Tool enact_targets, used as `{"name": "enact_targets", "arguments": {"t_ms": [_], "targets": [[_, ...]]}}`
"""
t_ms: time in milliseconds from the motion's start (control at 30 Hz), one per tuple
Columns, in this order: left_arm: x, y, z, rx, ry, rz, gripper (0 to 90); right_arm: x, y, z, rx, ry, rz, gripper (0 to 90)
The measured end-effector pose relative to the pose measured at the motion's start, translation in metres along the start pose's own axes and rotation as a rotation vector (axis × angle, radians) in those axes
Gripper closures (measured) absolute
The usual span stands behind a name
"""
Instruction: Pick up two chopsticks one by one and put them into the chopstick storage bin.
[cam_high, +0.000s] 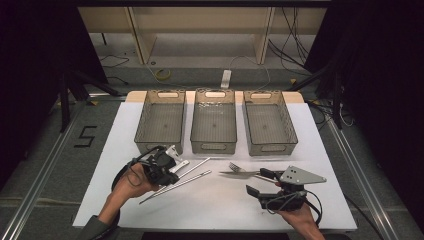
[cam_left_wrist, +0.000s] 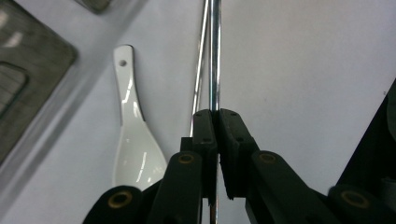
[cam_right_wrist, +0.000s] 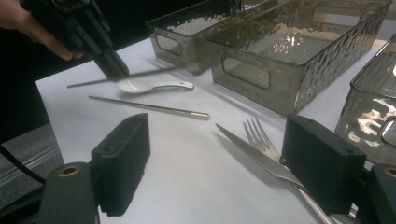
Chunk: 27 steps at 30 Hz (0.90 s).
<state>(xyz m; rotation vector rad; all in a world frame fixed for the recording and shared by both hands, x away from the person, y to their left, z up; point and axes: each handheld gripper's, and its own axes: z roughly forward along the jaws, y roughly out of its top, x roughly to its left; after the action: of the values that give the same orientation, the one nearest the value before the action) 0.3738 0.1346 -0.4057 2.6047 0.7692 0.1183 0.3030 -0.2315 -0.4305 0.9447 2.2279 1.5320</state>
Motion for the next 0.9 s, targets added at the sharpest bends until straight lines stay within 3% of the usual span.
{"name": "enact_targets", "arguments": {"t_ms": [333, 433, 533, 833, 900], "targets": [[0.026, 0.009, -0.029, -0.123, 0.058, -0.064, 85.2, -0.001, 0.000, -0.003, -0.020, -0.012, 0.013, 24.1], [0.034, 0.014, -0.030, -0.145, 0.084, -0.081, 85.2, -0.001, 0.000, -0.003, -0.018, -0.013, 0.007, 24.1], [0.042, 0.019, -0.030, -0.171, 0.078, -0.103, 85.2, -0.001, 0.000, -0.003, -0.017, -0.013, 0.007, 24.1], [0.064, 0.031, -0.044, -0.234, 0.136, -0.156, 85.1, -0.001, 0.000, -0.003, -0.019, -0.009, 0.005, 24.1], [0.069, 0.033, -0.046, -0.245, 0.133, -0.171, 85.1, -0.001, 0.000, -0.003, -0.020, -0.008, 0.004, 24.1]]}}
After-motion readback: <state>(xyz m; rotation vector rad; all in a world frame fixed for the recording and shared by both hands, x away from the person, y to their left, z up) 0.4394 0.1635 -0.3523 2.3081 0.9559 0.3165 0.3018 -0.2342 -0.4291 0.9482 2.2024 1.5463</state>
